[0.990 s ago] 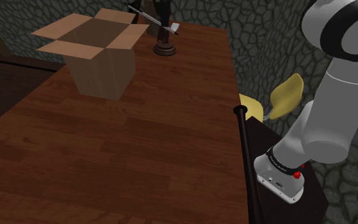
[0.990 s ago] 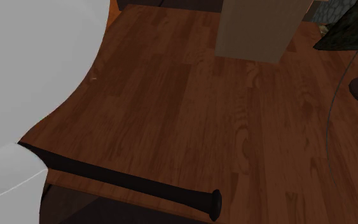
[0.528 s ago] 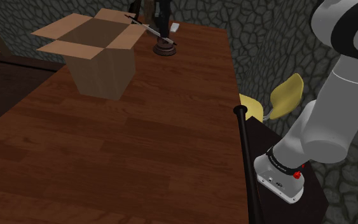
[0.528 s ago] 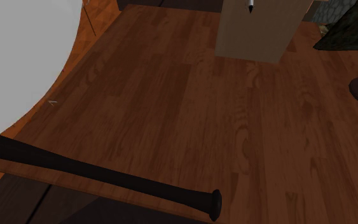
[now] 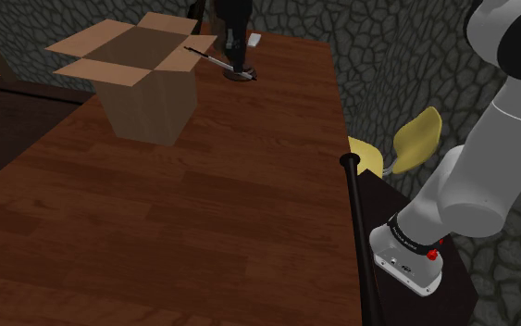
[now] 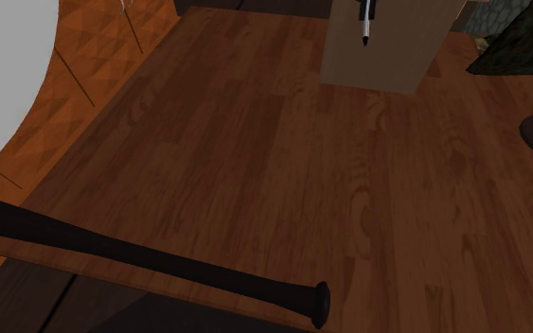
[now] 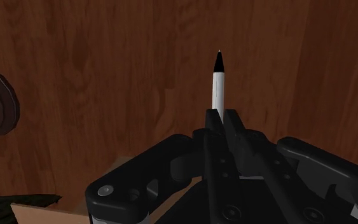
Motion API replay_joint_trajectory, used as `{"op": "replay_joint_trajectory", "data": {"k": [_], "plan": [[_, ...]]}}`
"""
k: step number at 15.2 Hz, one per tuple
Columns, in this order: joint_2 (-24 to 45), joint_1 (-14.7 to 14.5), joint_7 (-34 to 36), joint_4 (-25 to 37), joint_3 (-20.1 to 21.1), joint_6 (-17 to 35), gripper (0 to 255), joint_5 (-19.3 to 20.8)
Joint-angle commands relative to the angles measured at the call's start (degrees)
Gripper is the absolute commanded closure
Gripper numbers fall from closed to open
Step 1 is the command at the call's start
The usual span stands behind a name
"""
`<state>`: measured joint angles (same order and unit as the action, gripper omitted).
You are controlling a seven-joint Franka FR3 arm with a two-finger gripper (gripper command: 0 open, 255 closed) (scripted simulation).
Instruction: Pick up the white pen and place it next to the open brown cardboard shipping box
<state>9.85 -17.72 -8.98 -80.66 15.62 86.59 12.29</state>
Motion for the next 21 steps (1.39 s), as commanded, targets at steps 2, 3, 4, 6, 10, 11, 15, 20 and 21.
{"op": "replay_joint_trajectory", "data": {"k": [2,3,4,6,10,11,15,20,21], "plan": [[-0.4,0.1,0.4,-2.8,0.0,2.4,255,-0.1],[-0.6,0.2,0.5,-3.8,-0.1,3.3,255,-0.2],[-0.7,0.3,0.6,-4.8,-0.1,4.1,255,-0.2],[-1.0,0.4,0.8,-6.7,-0.1,5.7,255,-0.3],[-1.3,0.5,1.2,-10.2,-0.2,8.9,255,-0.3],[-1.4,0.6,1.3,-11.0,-0.2,9.6,255,-0.3],[-1.4,0.7,1.8,-14.1,-0.3,12.7,255,-0.2],[-1.2,0.8,2.4,-17.6,-0.3,16.4,255,0.0],[-1.1,0.8,2.5,-18.3,-0.4,17.1,255,0.1]]}}
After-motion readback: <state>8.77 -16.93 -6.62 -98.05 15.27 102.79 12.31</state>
